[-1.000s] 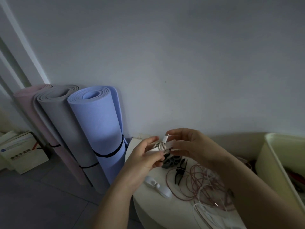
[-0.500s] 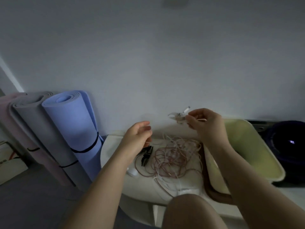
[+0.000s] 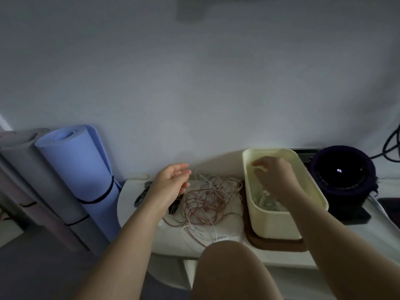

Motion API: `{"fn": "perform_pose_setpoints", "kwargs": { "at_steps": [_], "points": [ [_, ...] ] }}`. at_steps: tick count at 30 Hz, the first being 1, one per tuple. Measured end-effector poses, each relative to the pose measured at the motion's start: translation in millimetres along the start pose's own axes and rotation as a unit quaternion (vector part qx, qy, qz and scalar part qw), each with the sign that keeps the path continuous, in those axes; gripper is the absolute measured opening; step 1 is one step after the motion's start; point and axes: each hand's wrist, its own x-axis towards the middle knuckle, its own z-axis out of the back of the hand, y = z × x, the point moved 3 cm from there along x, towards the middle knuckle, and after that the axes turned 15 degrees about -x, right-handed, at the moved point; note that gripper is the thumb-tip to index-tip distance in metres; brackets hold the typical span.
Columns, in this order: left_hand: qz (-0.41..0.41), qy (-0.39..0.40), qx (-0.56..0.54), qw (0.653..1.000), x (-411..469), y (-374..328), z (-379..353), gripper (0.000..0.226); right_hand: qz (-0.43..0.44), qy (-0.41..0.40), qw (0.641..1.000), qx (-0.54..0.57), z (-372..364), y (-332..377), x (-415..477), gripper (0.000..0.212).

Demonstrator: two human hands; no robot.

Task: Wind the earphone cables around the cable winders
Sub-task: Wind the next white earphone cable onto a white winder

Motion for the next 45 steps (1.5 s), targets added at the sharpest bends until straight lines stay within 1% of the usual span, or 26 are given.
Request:
{"fn": "perform_pose_setpoints", "kwargs": {
  "at_steps": [4, 7, 9, 10, 12, 13, 14, 15, 17, 21, 24, 26, 29, 32, 33, 34, 35, 36, 37, 39, 41, 42, 43, 45],
  "points": [
    [0.0, -0.022, 0.017, 1.0, 3.1, 7.9, 21.7, 0.025, 0.08, -0.016, 0.996, 0.049, -9.8, 52.1, 2.6, 0.024],
    [0.013, -0.03, 0.018, 0.999, 7.2, 21.4, 41.2, 0.027, 0.142, 0.03, 0.989, 0.041, -33.1, 88.8, 2.5, 0.02],
    [0.019, -0.033, 0.024, 0.999, 10.4, 31.7, 54.6, 0.026, 0.171, 0.104, 0.98, -0.014, -62.0, 102.3, 4.1, 0.021],
    [0.019, -0.032, 0.034, 0.999, 11.8, 36.3, 59.7, 0.025, 0.186, 0.149, 0.969, -0.059, -77.5, 105.2, 4.9, 0.024],
    [0.021, -0.029, 0.059, 0.998, 15.3, 47.2, 70.0, 0.025, 0.214, 0.247, 0.929, -0.171, -111.0, 106.8, 4.7, 0.028],
    [0.022, -0.02, 0.074, 0.997, 16.9, 51.8, 72.2, 0.025, 0.219, 0.276, 0.908, -0.224, -121.9, 103.8, 5.1, 0.03],
    [0.027, -0.01, 0.092, 0.995, 18.4, 58.6, 76.0, 0.025, 0.212, 0.301, 0.895, -0.253, -132.3, 100.6, 5.8, 0.031],
    [0.027, 0.003, 0.111, 0.993, 19.9, 63.6, 76.4, 0.024, 0.203, 0.321, 0.884, -0.271, -135.2, 96.9, 6.7, 0.031],
    [0.027, 0.03, 0.164, 0.986, 23.6, 75.0, 75.4, 0.023, 0.206, 0.329, 0.87, -0.303, -139.4, 92.6, 10.3, 0.033],
    [0.024, 0.093, 0.265, 0.959, 31.3, 92.6, 55.1, 0.028, 0.212, 0.317, 0.872, -0.307, -144.9, 87.8, 17.7, 0.034],
    [0.039, 0.119, 0.352, 0.928, 34.6, 102.9, 40.6, 0.031, 0.209, 0.32, 0.883, -0.274, -146.1, 86.1, 18.6, 0.033],
    [0.061, 0.125, 0.389, 0.911, 35.0, 110.5, 34.9, 0.031, 0.207, 0.321, 0.892, -0.242, -143.3, 85.0, 18.2, 0.031],
    [0.079, 0.112, 0.396, 0.908, 36.9, 121.5, 32.5, 0.029, 0.205, 0.341, 0.895, -0.202, -140.3, 84.4, 14.1, 0.029],
    [0.058, 0.109, 0.397, 0.909, 38.9, 128.6, 31.8, 0.024, 0.213, 0.339, 0.9, -0.171, -136.2, 87.4, 10.1, 0.026],
    [0.046, 0.109, 0.398, 0.91, 39.0, 128.3, 30.7, 0.022, 0.212, 0.357, 0.899, -0.141, -136.8, 87.9, 7.1, 0.024],
    [0.033, 0.106, 0.393, 0.913, 39.2, 127.0, 30.9, 0.021, 0.208, 0.394, 0.888, -0.11, -139.8, 89.3, 2.0, 0.023],
    [0.024, 0.105, 0.378, 0.919, 39.4, 124.4, 30.4, 0.02, 0.202, 0.438, 0.871, -0.096, -143.2, 90.8, -4.2, 0.023],
    [0.023, 0.106, 0.355, 0.929, 40.2, 121.8, 29.6, 0.02, 0.197, 0.473, 0.853, -0.103, -147.4, 91.2, -9.6, 0.023],
    [0.028, 0.104, 0.322, 0.941, 40.4, 117.5, 28.7, 0.02, 0.197, 0.489, 0.841, -0.124, -151.4, 90.1, -12.9, 0.024],
    [0.045, 0.088, 0.239, 0.966, 39.9, 106.4, 27.4, 0.017, 0.209, 0.479, 0.836, -0.167, -153.6, 87.0, -14.3, 0.026],
    [0.054, 0.06, 0.146, 0.986, 39.3, 93.5, 27.2, 0.012, 0.226, 0.455, 0.834, -0.214, -151.2, 83.5, -13.4, 0.032],
    [0.057, 0.046, 0.086, 0.994, 39.8, 85.6, 26.9, 0.013, 0.234, 0.445, 0.832, -0.234, -149.5, 82.6, -13.3, 0.036],
    [0.065, 0.035, 0.016, 0.997, 39.9, 78.7, 26.0, 0.015, 0.245, 0.44, 0.828, -0.248, -147.8, 82.6, -14.1, 0.04],
    [0.077, 0.017, -0.114, 0.99, 41.5, 63.4, 23.9, 0.016, 0.259, 0.444, 0.822, -0.246, -144.3, 83.1, -15.6, 0.037]
  ]
}}
